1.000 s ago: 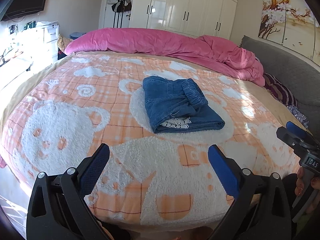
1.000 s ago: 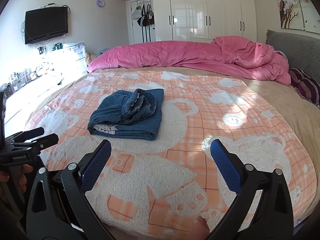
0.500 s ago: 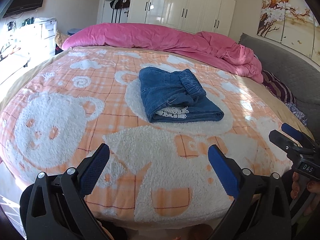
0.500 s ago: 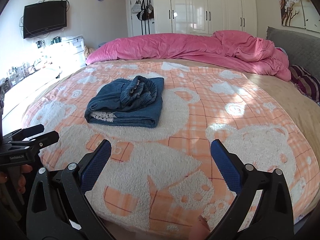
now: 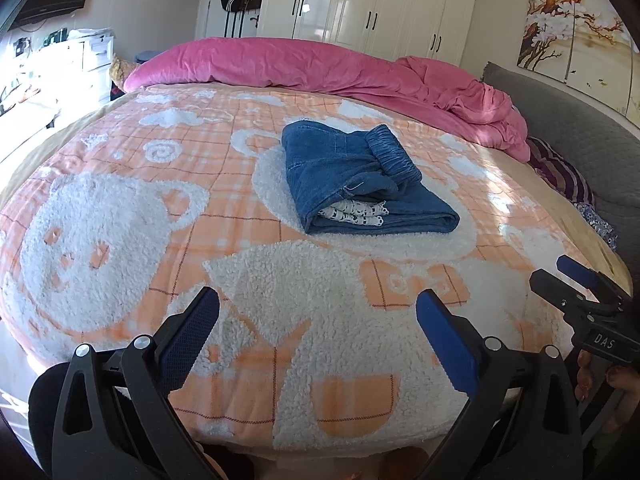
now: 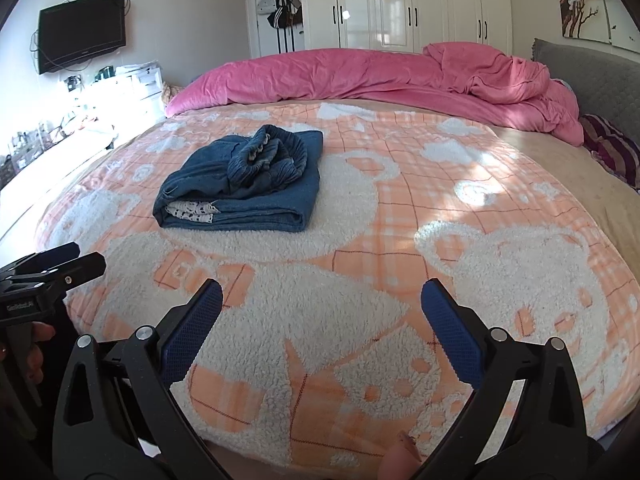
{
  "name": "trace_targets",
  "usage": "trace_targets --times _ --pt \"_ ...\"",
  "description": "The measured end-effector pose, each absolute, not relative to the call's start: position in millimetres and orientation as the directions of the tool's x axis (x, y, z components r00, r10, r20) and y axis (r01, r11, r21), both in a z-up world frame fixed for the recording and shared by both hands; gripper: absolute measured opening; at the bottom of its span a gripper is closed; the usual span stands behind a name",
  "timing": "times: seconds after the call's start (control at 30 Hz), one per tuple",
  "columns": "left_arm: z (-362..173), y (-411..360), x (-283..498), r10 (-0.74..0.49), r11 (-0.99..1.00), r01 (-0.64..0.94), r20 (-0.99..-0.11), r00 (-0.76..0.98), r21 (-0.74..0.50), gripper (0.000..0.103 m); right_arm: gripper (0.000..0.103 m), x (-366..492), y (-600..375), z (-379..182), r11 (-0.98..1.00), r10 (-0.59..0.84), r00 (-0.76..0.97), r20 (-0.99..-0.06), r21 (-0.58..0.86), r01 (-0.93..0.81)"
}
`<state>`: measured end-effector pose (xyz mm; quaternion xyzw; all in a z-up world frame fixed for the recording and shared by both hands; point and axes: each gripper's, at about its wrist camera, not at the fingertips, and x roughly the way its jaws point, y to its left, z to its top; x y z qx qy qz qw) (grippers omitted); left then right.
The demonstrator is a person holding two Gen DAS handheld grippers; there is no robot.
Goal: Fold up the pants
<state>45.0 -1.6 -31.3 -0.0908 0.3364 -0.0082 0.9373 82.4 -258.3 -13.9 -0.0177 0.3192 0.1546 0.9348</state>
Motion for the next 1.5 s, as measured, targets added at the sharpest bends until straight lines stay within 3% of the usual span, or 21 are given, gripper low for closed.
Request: trace_targets --times 0.87,1.5 --pt "-51.5 -2.2 54.8 -0.088 0.983 -0.046 -0.674 0.734 -0.178 0.098 0.094 89.9 -254.0 -42.1 0.948 0.290 0.689 -0.664 0.100 -0.302" --pt "-48.5 -1.4 54.5 -0.085 0.984 -0.045 -0.672 0.736 -0.174 0.098 0.094 89.7 -253.1 -40.4 0.948 0.285 0.699 -0.656 0.086 -0.306"
